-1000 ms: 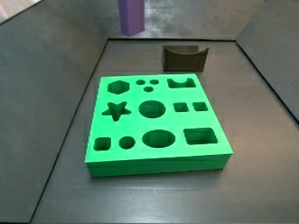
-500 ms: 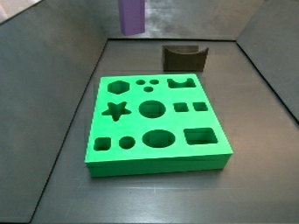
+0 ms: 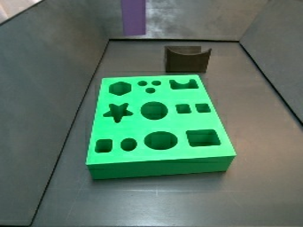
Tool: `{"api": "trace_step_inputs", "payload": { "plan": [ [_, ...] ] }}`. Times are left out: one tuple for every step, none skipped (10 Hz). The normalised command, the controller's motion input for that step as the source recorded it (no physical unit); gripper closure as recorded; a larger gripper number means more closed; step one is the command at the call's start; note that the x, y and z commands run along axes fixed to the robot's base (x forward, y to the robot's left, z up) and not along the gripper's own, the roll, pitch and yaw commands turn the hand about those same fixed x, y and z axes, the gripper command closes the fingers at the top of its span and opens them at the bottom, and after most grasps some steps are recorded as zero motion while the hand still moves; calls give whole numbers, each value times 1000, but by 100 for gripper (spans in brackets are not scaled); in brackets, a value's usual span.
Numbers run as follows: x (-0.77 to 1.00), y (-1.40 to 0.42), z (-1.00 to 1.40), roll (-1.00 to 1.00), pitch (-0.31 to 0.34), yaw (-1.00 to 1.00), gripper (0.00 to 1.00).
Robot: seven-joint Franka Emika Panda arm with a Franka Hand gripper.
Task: Pick up the arch object. Move up. Place the arch object on the fixture. Regrasp the arch object. Rotate the arch object. Move to above the board. Insert the arch object.
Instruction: Rotate the arch object.
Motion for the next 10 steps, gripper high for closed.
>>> {"api": "trace_step_inputs", "payload": {
  "plan": [
    [1, 12, 10, -122, 38, -571, 100],
    [2, 13, 13, -121, 37, -337, 100],
    [2, 13, 13, -121, 37, -257, 100],
    [0, 0, -1000, -320, 36, -141, 100],
    [9, 2, -1000, -312, 19, -106, 100],
    [14, 12, -1000, -267, -24, -80, 100],
    [8, 16, -1000, -239, -43, -71, 100],
    [-4, 24, -1000, -181, -76, -59, 100],
    [-5, 30, -1000, -160, -81, -57, 100],
    [3, 35, -815, -125, -74, -55, 100]
  ]
}}
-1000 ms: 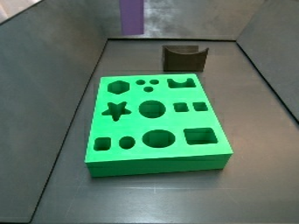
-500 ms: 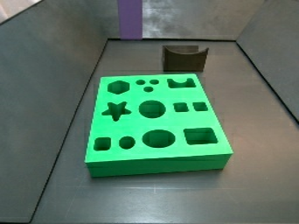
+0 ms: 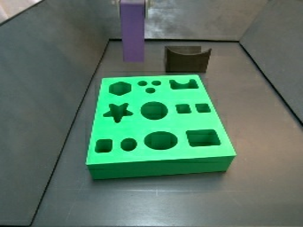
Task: Pick up the arch object. Move up. Place the arch object on the fixture. Regrasp the arch object. Rotate the arch object. Move to above the board. Insert the arch object.
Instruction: Rotate the arch object.
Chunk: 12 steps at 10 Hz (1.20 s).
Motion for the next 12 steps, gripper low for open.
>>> {"api": "trace_step_inputs", "payload": {
  "plan": [
    [8, 36, -690, -108, -69, -54, 100],
    [9, 34, -452, -76, -57, -53, 100],
    [8, 31, -227, -45, -54, -51, 100],
    [-15, 28, -208, -43, -35, -50, 100],
    [-23, 27, -214, -43, -30, -49, 100],
    [-21, 28, -214, -43, -30, -49, 100],
    [-16, 28, -211, -44, -31, -49, 100],
    [-16, 28, -211, -44, -31, -49, 100],
    [-15, 27, -211, -44, -30, -49, 100],
    [-15, 27, -211, -44, -30, -48, 100],
    [-15, 27, -211, -44, -30, -46, 100],
    [-15, 27, -211, -44, -30, -45, 100]
  ]
}}
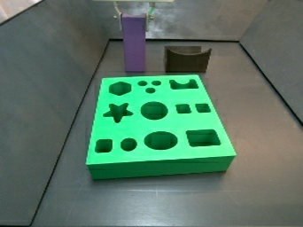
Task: Pick up the arch object. Move up. Place the arch object on the fixture. Regrasp the arch object. Rotate the arch object. Move to above the board. Insert the arch object.
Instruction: Rotate the arch object.
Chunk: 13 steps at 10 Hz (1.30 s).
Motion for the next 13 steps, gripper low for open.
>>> {"api": "trace_step_inputs", "payload": {
  "plan": [
    [-15, 27, -210, -44, -30, -44, 100],
    [0, 0, 0, 156, -30, -43, 0],
    [0, 0, 1000, 128, -26, 0, 0],
    [-22, -4, 1000, 119, -3, 4, 0],
    [-36, -12, 949, 93, 29, 11, 0],
    [-20, -11, 789, 60, 46, 13, 0],
    [-5, -9, 545, 15, 61, 14, 0],
    [5, -7, 362, -16, 75, 13, 0],
    [12, -3, 186, -42, 88, 13, 0],
    [0, 83, 0, -5, 7, 1000, 0],
    [4, 76, -3, -5, 7, 1000, 0],
    [7, 57, -1, -5, 7, 1000, 0],
    [9, 29, -1, -5, 7, 1000, 0]
  ]
}}
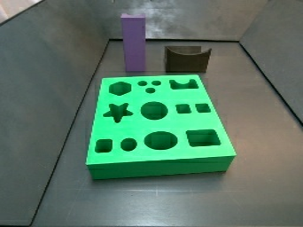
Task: Pick up the arch object. Move up. Place the arch object on the fixture. Regrasp the arch object. Rotate the arch object. Move to above the board. Insert the arch object.
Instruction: Rotate the arch object.
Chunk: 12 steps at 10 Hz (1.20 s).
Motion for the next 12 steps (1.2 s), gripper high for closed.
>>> {"api": "trace_step_inputs", "payload": {
  "plan": [
    [10, 21, -1, -5, 7, 1000, 0],
    [11, 13, -1, -5, 7, 1000, 0],
    [12, 8, -1, -5, 7, 1000, 0],
    [12, 5, -1, -5, 7, 1000, 0],
    [12, 4, -1, -6, 8, 1000, 0],
    [12, 3, -1, -6, 8, 1000, 0],
    [12, 3, -1, -6, 8, 1000, 0],
    [12, 3, -1, -6, 8, 1000, 0],
    [12, 2, -1, -6, 9, 1000, 0],
    [12, 2, -1, -6, 9, 1000, 0],
    [13, 2, -1, -7, 9, 1000, 0],
    [13, 1, -1, -7, 9, 1000, 0]
  ]
}}
